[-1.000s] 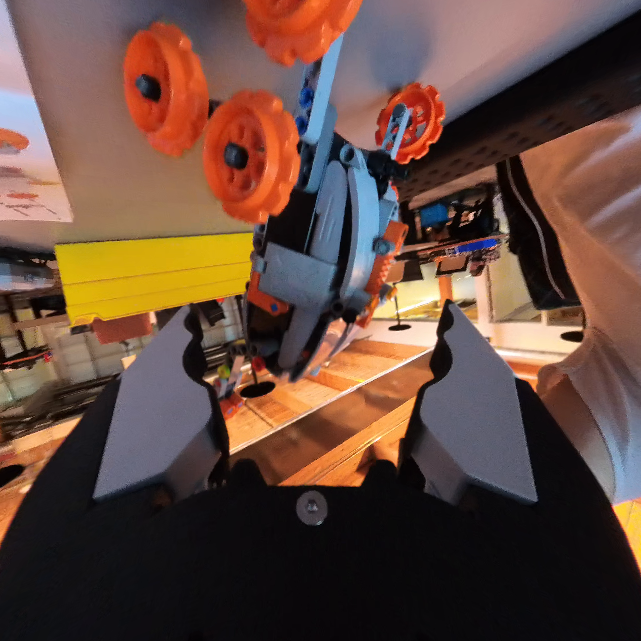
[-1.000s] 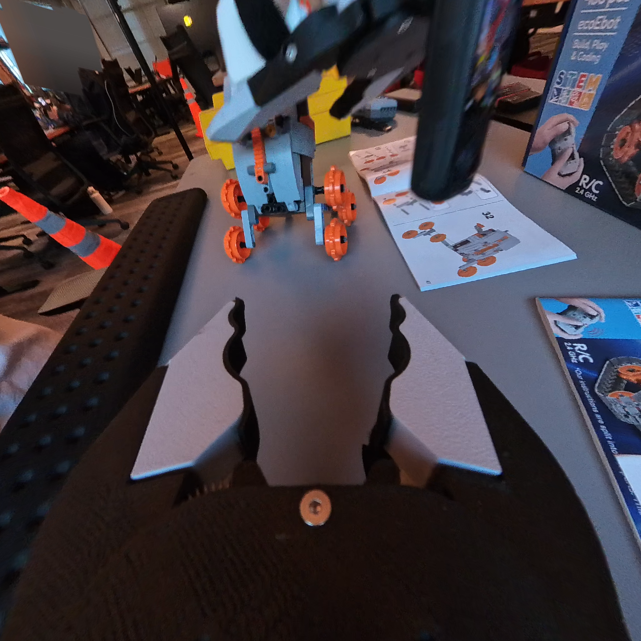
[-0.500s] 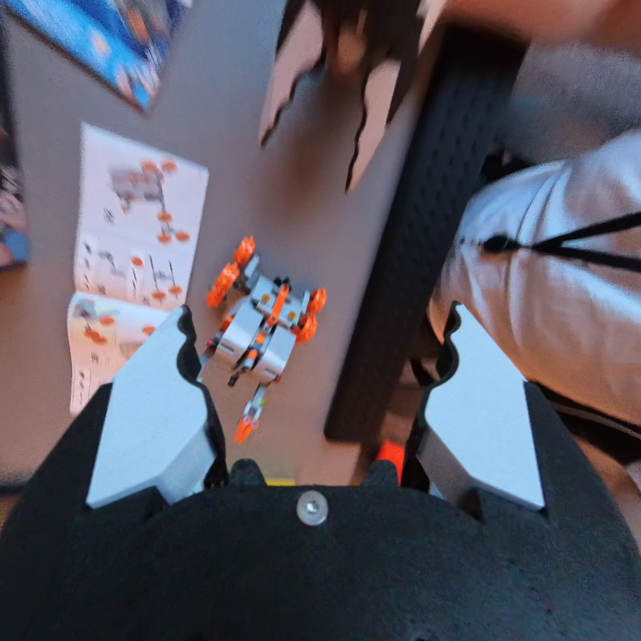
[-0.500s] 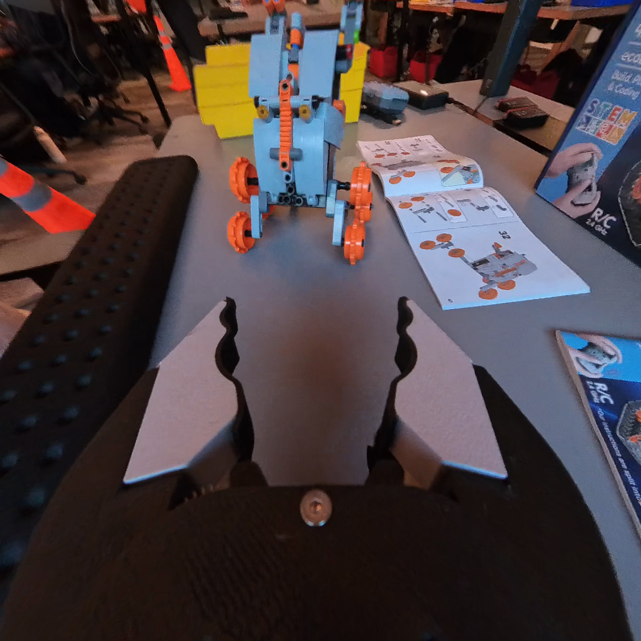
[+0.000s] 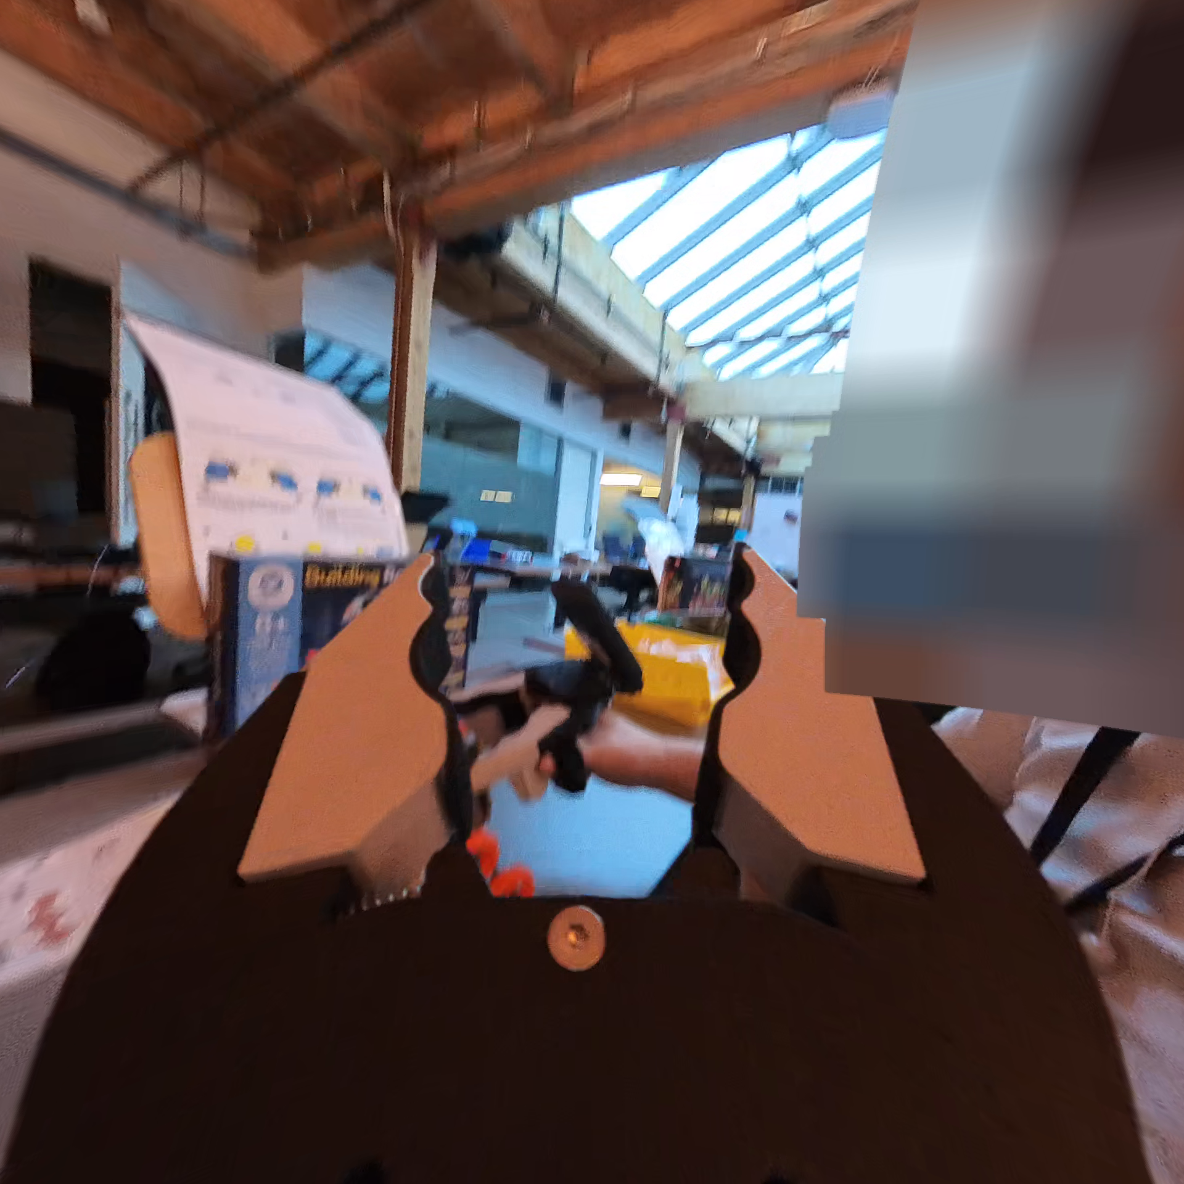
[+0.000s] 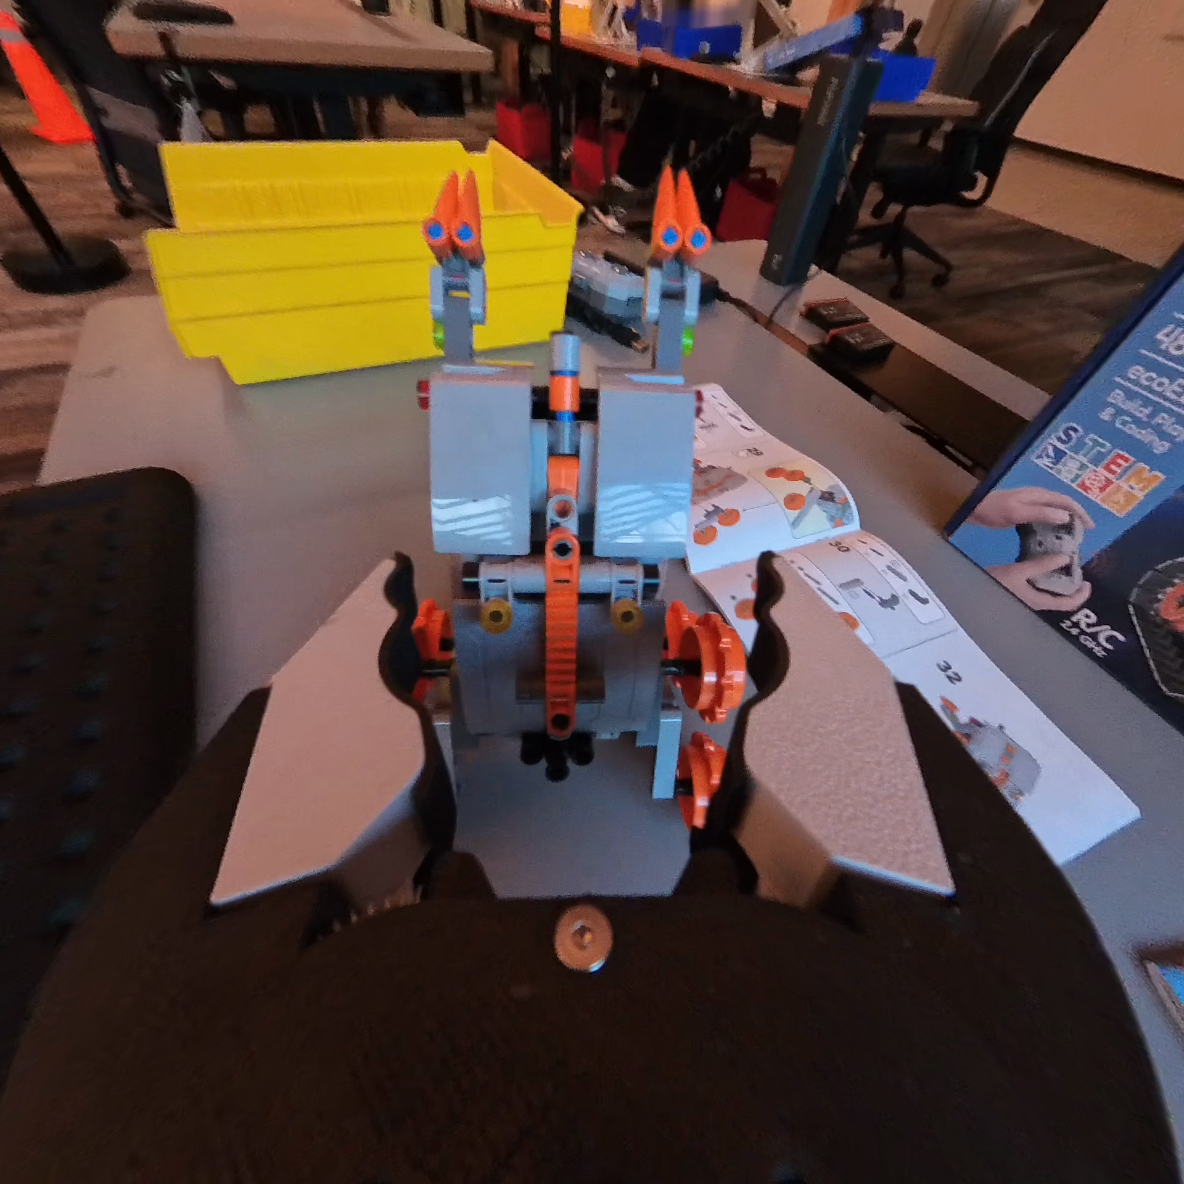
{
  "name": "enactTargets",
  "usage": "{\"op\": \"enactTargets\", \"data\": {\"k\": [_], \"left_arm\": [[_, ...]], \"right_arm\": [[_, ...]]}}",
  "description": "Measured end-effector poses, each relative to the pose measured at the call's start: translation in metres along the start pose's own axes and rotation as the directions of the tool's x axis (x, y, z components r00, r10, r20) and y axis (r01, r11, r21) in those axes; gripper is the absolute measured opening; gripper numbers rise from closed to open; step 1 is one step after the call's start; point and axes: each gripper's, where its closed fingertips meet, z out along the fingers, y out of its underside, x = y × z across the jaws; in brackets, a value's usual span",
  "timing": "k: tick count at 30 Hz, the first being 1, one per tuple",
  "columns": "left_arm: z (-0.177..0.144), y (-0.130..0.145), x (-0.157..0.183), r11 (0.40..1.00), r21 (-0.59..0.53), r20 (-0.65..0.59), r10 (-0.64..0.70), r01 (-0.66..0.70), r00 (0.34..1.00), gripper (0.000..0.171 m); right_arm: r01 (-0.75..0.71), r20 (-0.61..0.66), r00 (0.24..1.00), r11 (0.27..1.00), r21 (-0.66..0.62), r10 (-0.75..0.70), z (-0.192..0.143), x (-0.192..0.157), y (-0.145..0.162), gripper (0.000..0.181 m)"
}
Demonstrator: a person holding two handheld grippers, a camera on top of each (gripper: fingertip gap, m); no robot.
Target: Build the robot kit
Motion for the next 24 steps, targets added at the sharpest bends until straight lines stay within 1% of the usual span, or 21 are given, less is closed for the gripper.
{"op": "enactTargets", "data": {"k": [1,2,3,5,7,9,11,14,17,20,22,24], "left_arm": [[-0.007,0.009,-0.004,0.999,-0.053,0.018,0.009,-0.008,1.000,0.084],[-0.012,0.017,-0.005,0.996,-0.090,0.021,0.024,-0.022,0.999,0.082],[-0.017,0.024,-0.007,0.993,-0.117,0.024,0.034,-0.031,0.999,0.079],[-0.023,0.040,-0.013,0.987,-0.158,0.029,0.024,-0.020,0.999,0.077],[-0.025,0.053,-0.016,0.983,-0.181,0.009,-0.021,0.022,1.000,0.075],[-0.024,0.065,-0.025,0.977,-0.204,0.011,-0.061,0.062,0.998,0.073],[-0.020,0.076,-0.036,0.967,-0.246,0.021,-0.068,0.071,0.997,0.072],[-0.002,0.083,-0.058,0.950,-0.311,0.027,-0.006,0.014,1.000,0.074],[0.034,0.072,-0.079,0.939,-0.335,-0.001,0.079,-0.075,0.997,0.074],[0.078,0.047,-0.105,0.925,-0.351,0.008,0.161,-0.148,0.987,0.074],[0.108,0.024,-0.118,0.929,-0.323,0.014,0.196,-0.182,0.980,0.073],[0.135,0.000,-0.126,0.944,-0.269,0.010,0.203,-0.193,0.979,0.073]], "right_arm": [[0.005,0.000,1.000,1.000,-0.022,-0.005,0.001,0.000,0.003,0.088],[-0.003,0.054,0.999,0.999,-0.032,0.004,0.001,-0.008,0.005,0.068],[-0.037,0.055,0.998,0.999,-0.032,0.038,0.000,-0.008,0.007,0.067],[-0.022,0.029,0.999,0.999,-0.031,0.023,-0.008,-0.006,0.009,0.066],[-0.016,-0.005,1.000,0.998,-0.055,0.016,-0.022,-0.001,0.014,0.066],[-0.042,-0.038,0.998,0.998,-0.050,0.040,-0.039,0.009,0.020,0.066],[-0.074,-0.072,0.995,0.997,-0.030,0.072,-0.058,0.021,0.027,0.066],[-0.105,-0.113,0.988,0.994,-0.018,0.102,-0.077,0.034,0.034,0.066],[-0.076,-0.119,0.990,0.996,-0.038,0.071,-0.086,0.035,0.037,0.066],[-0.076,-0.142,0.988,0.996,-0.045,0.069,-0.098,0.039,0.042,0.066],[-0.091,-0.170,0.982,0.995,-0.031,0.084,-0.110,0.044,0.046,0.066],[-0.105,-0.205,0.974,0.994,-0.014,0.100,-0.125,0.049,0.051,0.066]]}}
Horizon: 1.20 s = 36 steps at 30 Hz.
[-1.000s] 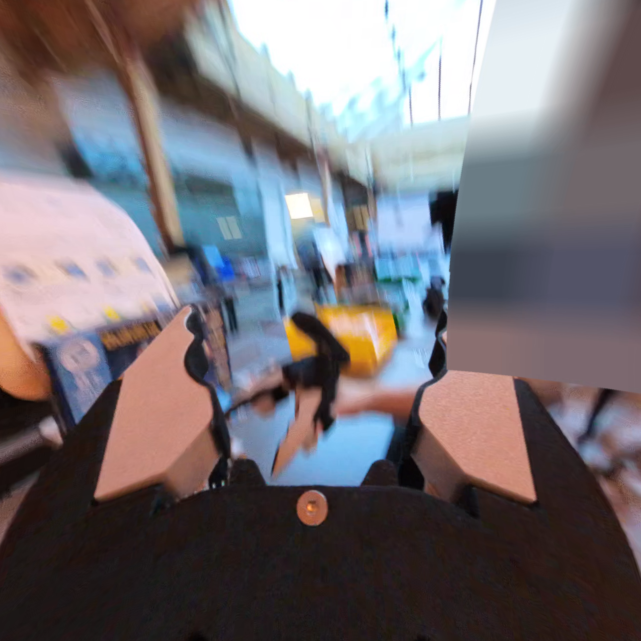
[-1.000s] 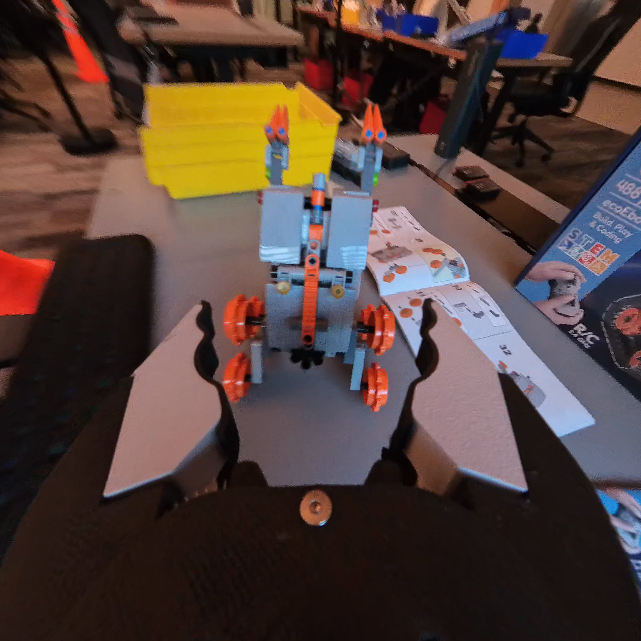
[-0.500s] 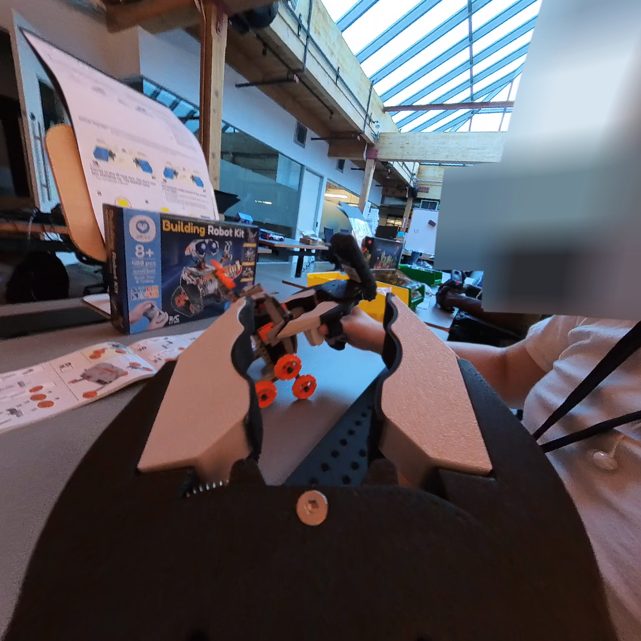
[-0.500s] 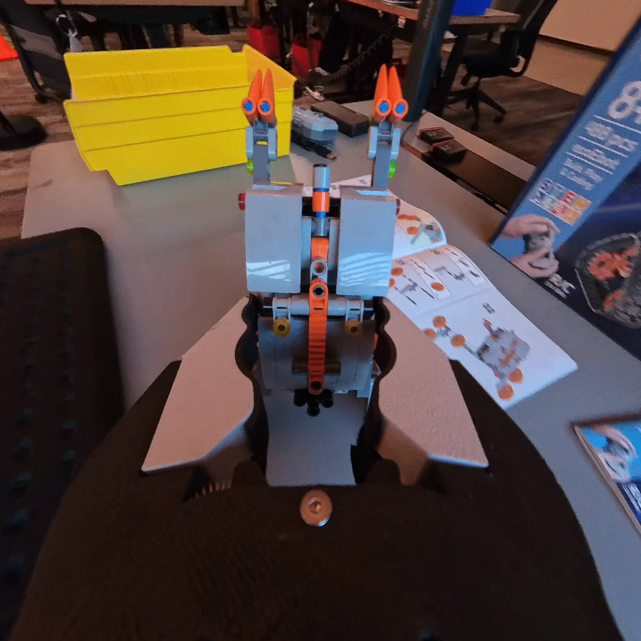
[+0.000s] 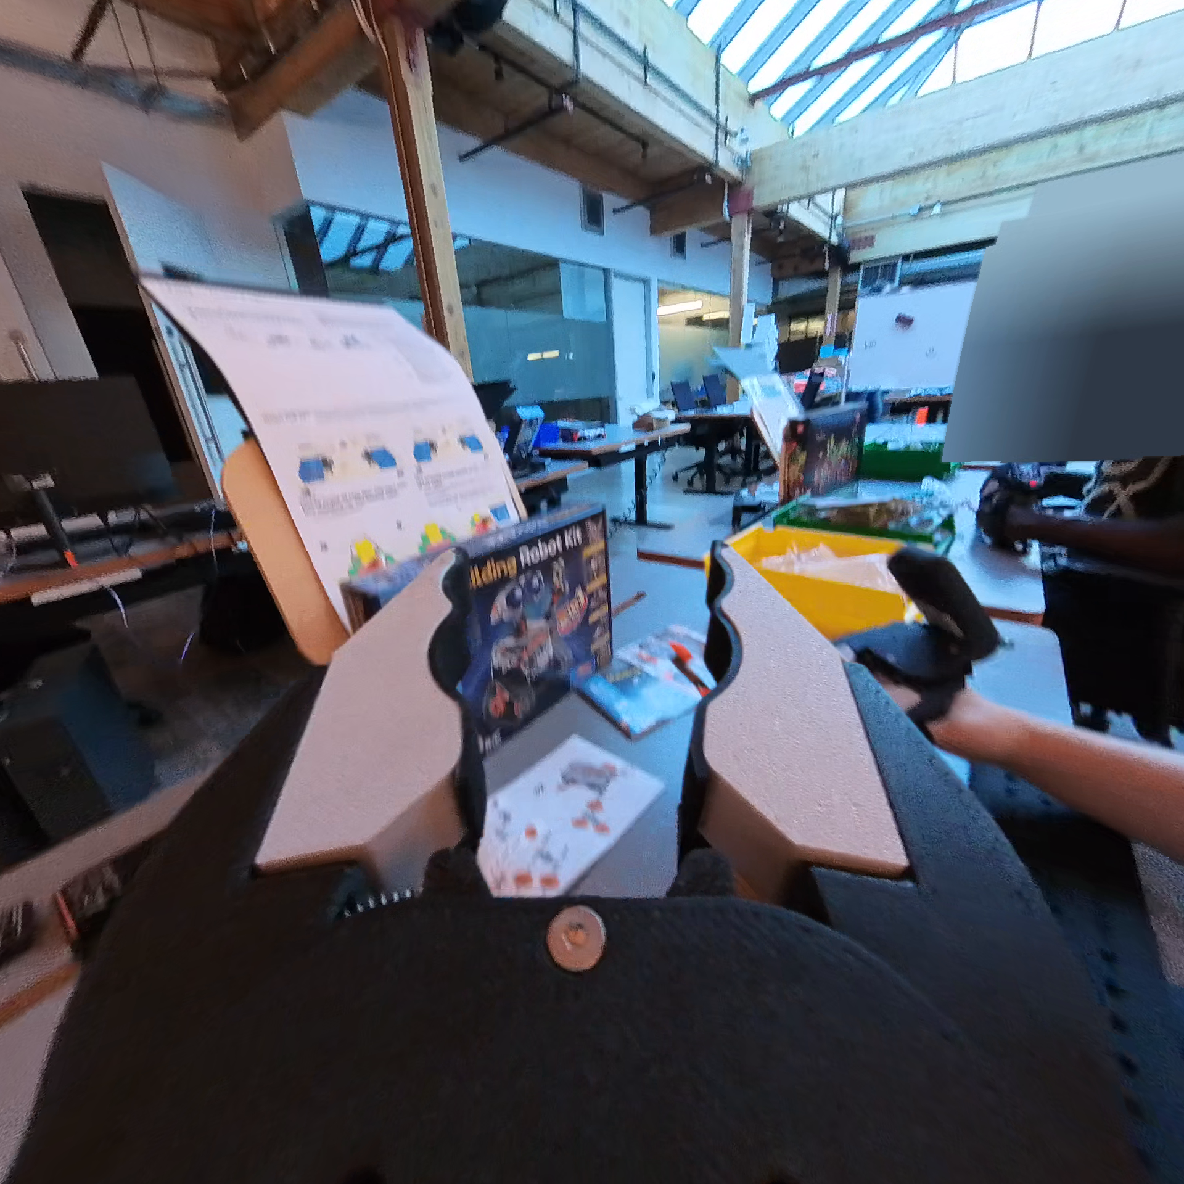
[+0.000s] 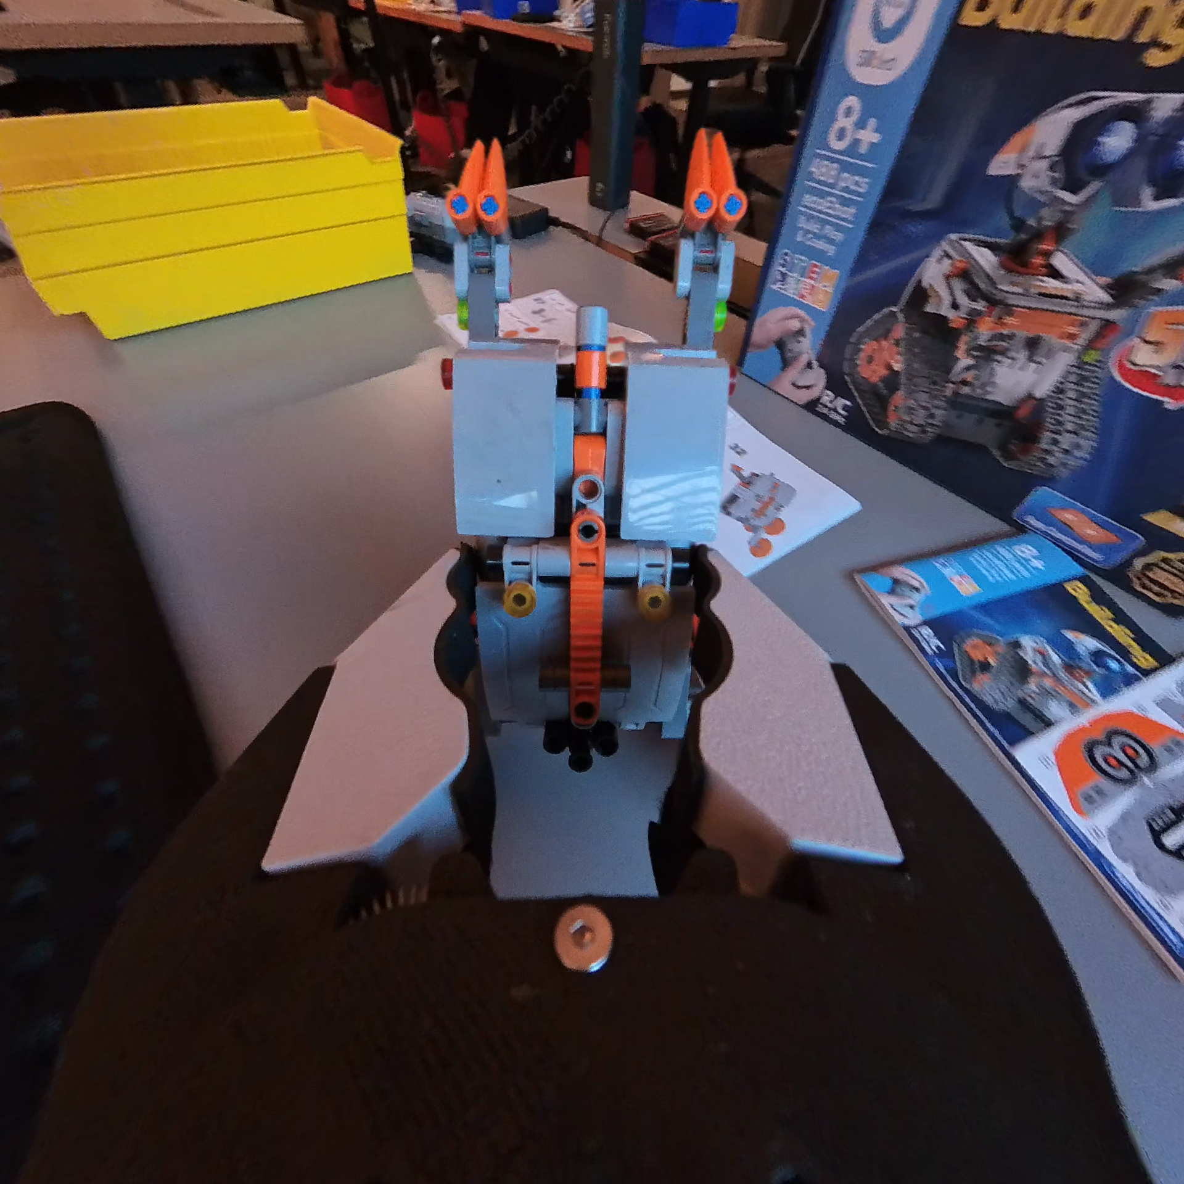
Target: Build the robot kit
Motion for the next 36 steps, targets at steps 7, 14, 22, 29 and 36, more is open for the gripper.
{"op": "enactTargets", "data": {"k": [7,14,22,29,36], "left_arm": [[0.047,0.007,-0.049,0.999,-0.002,0.032,-0.040,0.040,0.999,0.073],[0.047,0.048,-0.086,0.976,-0.083,0.079,-0.196,0.203,0.977,0.067],[0.074,0.045,-0.077,0.898,0.055,-0.045,-0.435,0.437,0.899,0.052],[0.091,0.085,-0.080,0.826,-0.059,0.064,-0.558,0.561,0.827,0.023],[0.070,0.067,-0.087,0.846,-0.047,0.103,-0.524,0.530,0.845,0.016]], "right_arm": [[-0.075,-0.130,0.988,0.995,0.060,0.083,-0.034,0.019,0.012,0.066],[-0.063,-0.086,0.994,0.992,0.110,0.073,-0.018,0.019,0.006,0.066],[-0.061,-0.036,0.997,0.982,0.180,0.068,-0.010,0.017,0.004,0.067],[0.001,-0.201,0.979,0.984,0.177,0.035,-0.018,0.029,0.006,0.066],[0.036,-0.456,0.889,0.988,0.149,0.037,-0.045,0.068,0.012,0.067]]}}
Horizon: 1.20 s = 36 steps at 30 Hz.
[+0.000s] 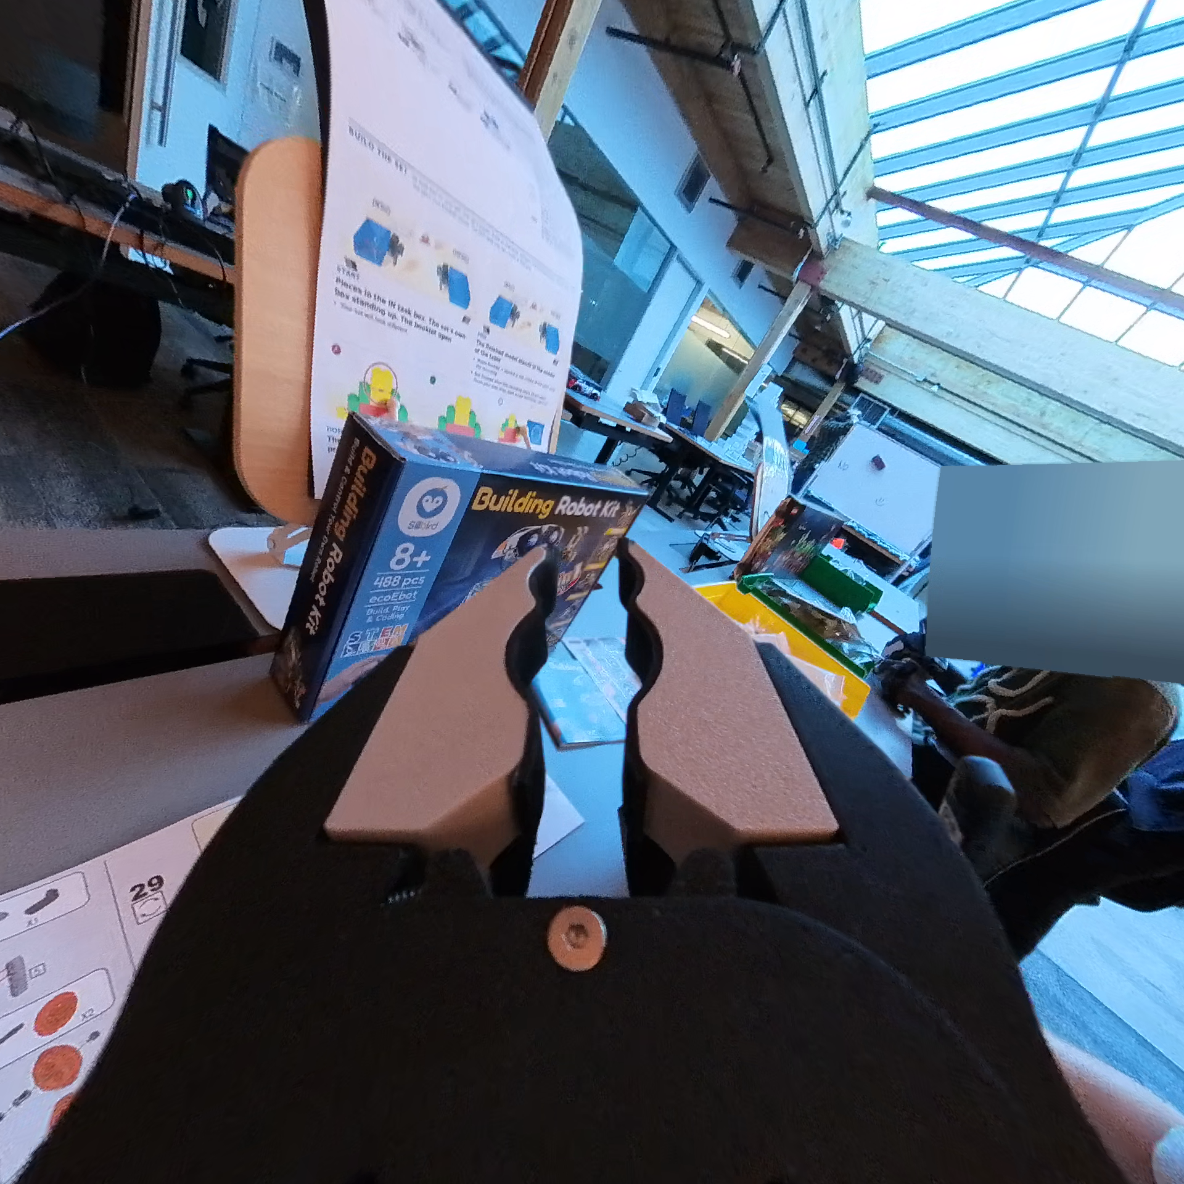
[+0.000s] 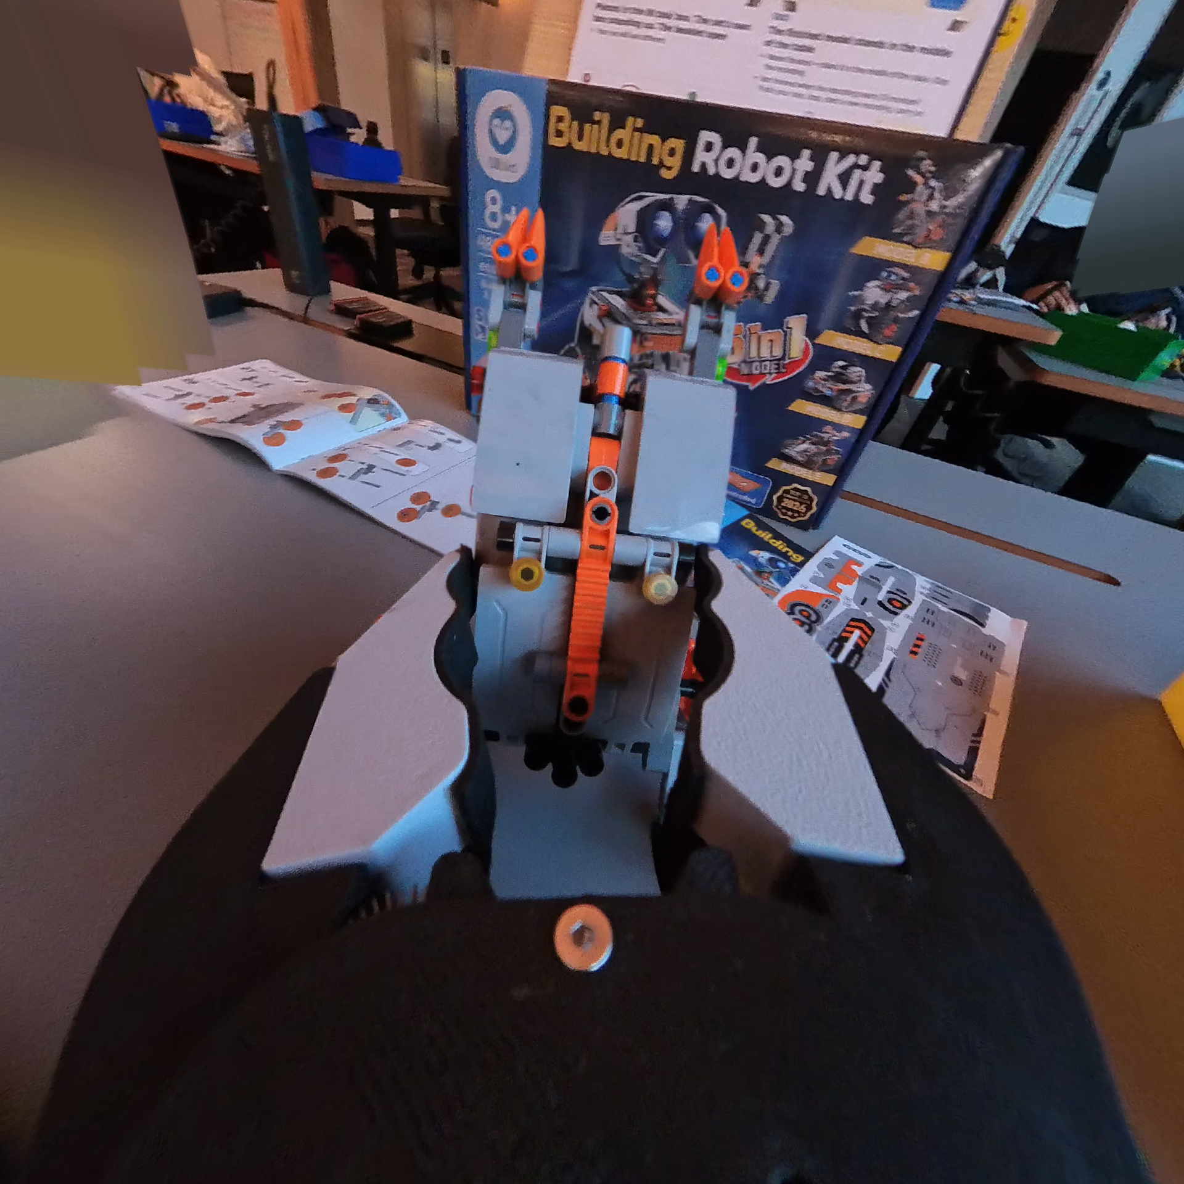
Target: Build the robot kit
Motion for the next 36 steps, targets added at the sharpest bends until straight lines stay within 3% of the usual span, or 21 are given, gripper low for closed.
{"op": "enactTargets", "data": {"k": [9,17,25,30,36], "left_arm": [[-0.025,-0.024,0.013,0.998,0.062,0.012,0.033,-0.034,0.999,0.020],[-0.007,-0.003,0.020,0.999,-0.032,-0.045,0.002,-0.004,0.999,0.022],[-0.001,0.004,0.014,0.999,-0.050,-0.034,-0.003,0.001,0.999,0.021],[-0.001,0.005,0.013,0.998,-0.055,-0.037,-0.012,0.010,0.999,0.023],[-0.002,0.005,0.014,0.998,-0.059,-0.049,-0.023,0.020,0.999,0.023]], "right_arm": [[-0.005,-0.172,0.985,0.999,-0.034,-0.001,-0.001,0.030,0.005,0.067],[-0.048,-0.216,0.976,0.998,-0.029,0.040,0.000,0.032,0.006,0.068],[-0.062,-0.393,0.919,0.995,-0.076,0.027,0.012,0.029,0.012,0.069],[0.008,-0.402,0.913,0.989,-0.151,-0.069,0.020,0.026,0.019,0.071],[-0.025,-0.355,0.935,0.995,-0.098,-0.011,0.022,0.020,0.015,0.081]]}}
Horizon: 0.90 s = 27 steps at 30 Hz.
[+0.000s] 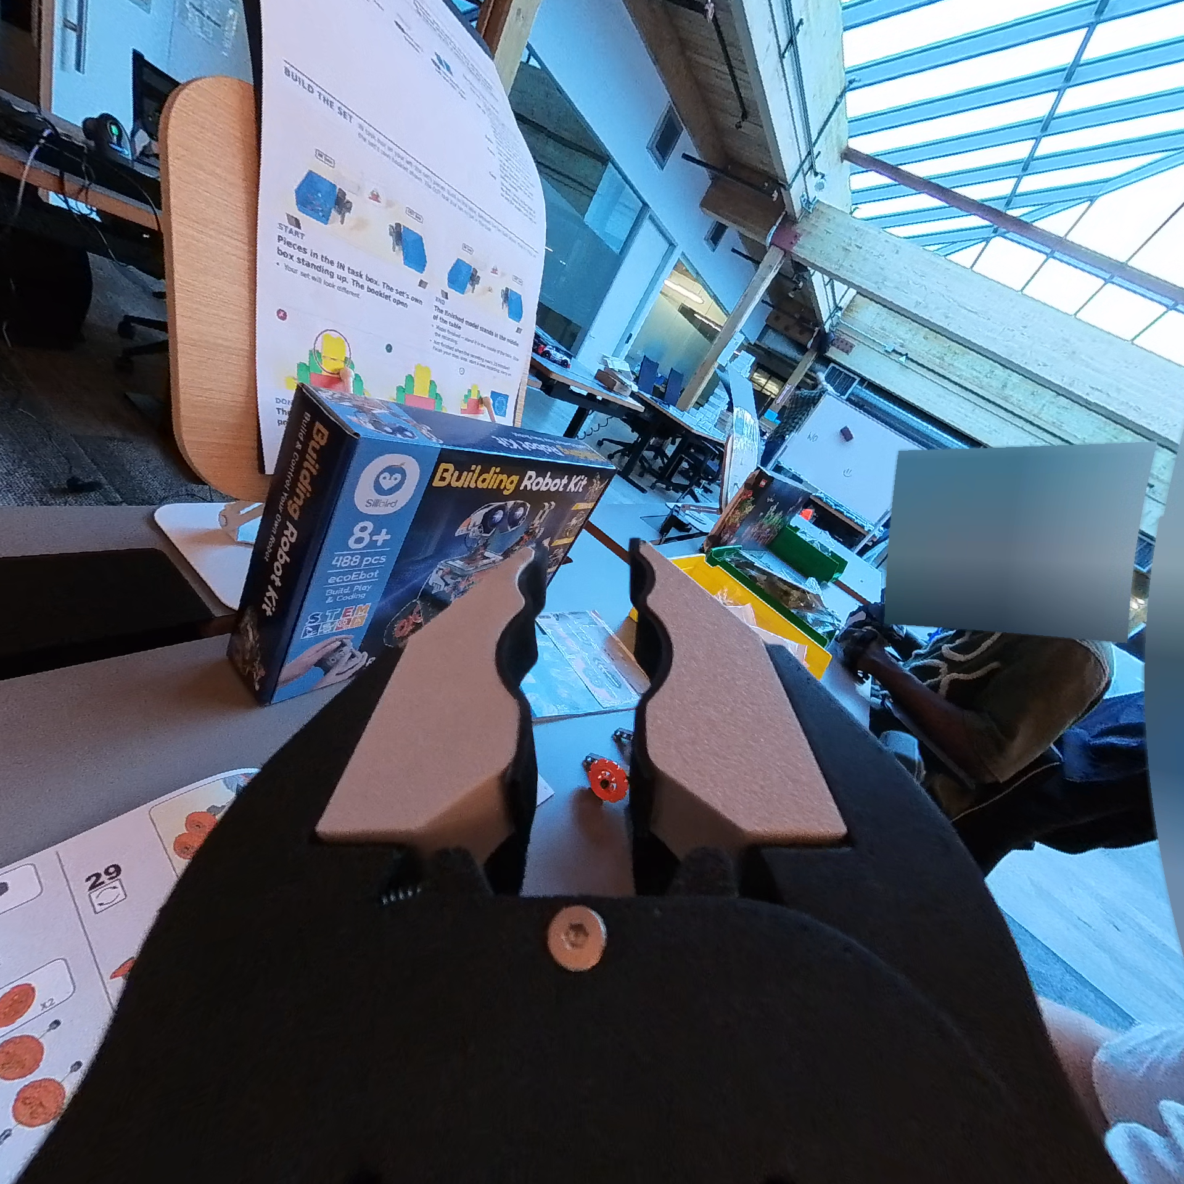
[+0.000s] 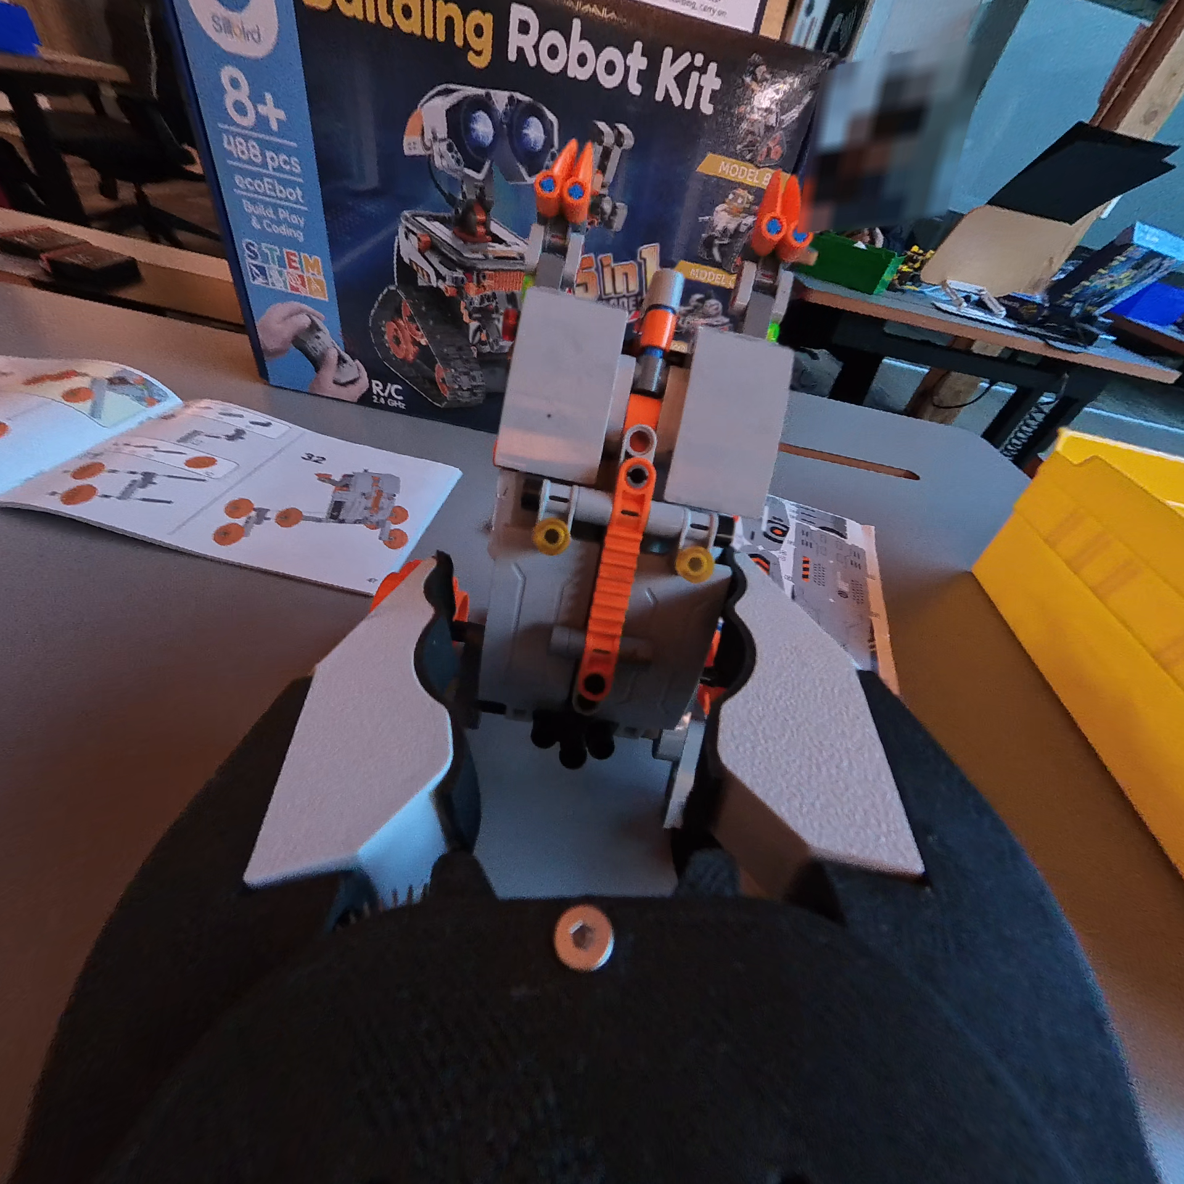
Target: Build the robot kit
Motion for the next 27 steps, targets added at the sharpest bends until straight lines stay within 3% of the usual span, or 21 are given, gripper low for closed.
{"op": "enactTargets", "data": {"k": [7,9,18,27], "left_arm": [[-0.001,-0.001,0.004,1.000,0.000,-0.027,-0.012,0.012,1.000,0.024],[-0.001,-0.002,0.006,1.000,0.004,-0.032,-0.010,0.010,0.999,0.024],[0.000,-0.001,0.014,1.000,-0.002,-0.073,-0.022,0.022,0.997,0.024],[-0.005,-0.007,0.015,0.999,0.024,-0.082,-0.027,0.029,0.996,0.025]], "right_arm": [[-0.059,0.029,0.998,0.994,0.094,0.057,-0.013,0.004,-0.016,0.079],[-0.055,0.029,0.998,0.996,0.075,0.053,-0.013,0.005,-0.013,0.067],[-0.024,-0.002,1.000,0.998,0.059,0.024,-0.006,0.005,-0.012,0.066],[-0.148,0.020,0.989,0.943,0.298,0.148,-0.036,0.028,-0.047,0.067]]}}
